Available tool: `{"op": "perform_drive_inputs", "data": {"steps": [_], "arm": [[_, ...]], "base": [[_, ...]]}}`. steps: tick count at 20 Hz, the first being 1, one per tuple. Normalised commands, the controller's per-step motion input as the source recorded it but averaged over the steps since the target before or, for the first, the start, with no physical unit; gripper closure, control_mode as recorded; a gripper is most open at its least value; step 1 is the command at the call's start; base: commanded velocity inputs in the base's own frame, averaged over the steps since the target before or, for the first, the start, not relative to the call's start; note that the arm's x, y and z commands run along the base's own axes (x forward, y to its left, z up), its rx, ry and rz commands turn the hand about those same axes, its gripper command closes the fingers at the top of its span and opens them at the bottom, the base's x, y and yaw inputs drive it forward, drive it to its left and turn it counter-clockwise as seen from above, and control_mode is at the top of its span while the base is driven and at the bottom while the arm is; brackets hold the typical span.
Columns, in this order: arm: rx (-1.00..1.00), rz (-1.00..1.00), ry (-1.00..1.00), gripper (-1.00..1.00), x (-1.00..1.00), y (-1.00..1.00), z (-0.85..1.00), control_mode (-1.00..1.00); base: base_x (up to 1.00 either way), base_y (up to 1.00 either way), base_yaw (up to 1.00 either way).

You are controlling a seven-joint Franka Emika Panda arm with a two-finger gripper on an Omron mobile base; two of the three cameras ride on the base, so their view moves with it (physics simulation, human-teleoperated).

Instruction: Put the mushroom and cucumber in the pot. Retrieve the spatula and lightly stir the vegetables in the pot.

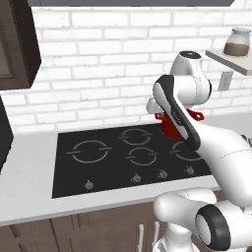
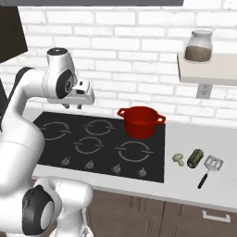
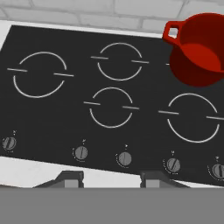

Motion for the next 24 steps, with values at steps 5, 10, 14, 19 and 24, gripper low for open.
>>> {"op": "perform_drive_inputs", "data": {"steps": [5,10,14,19,24], "arm": [[0.0,0.0,0.0,-1.0,0.0,0.0,0.0,1.0],[0.0,0.0,0.0,-1.0,0.0,0.0,0.0,1.0],[0.0,0.0,0.0,-1.0,0.0,0.0,0.0,1.0],[0.0,0.0,0.0,-1.0,0.0,0.0,0.0,1.0],[0.0,0.0,0.0,-1.0,0.0,0.0,0.0,1.0]], "base": [[0.0,-0.01,0.0],[0.0,-0.35,-0.01],[0.0,-0.62,-0.01],[0.0,-0.69,-0.02],[0.0,-0.66,-0.03]]}}
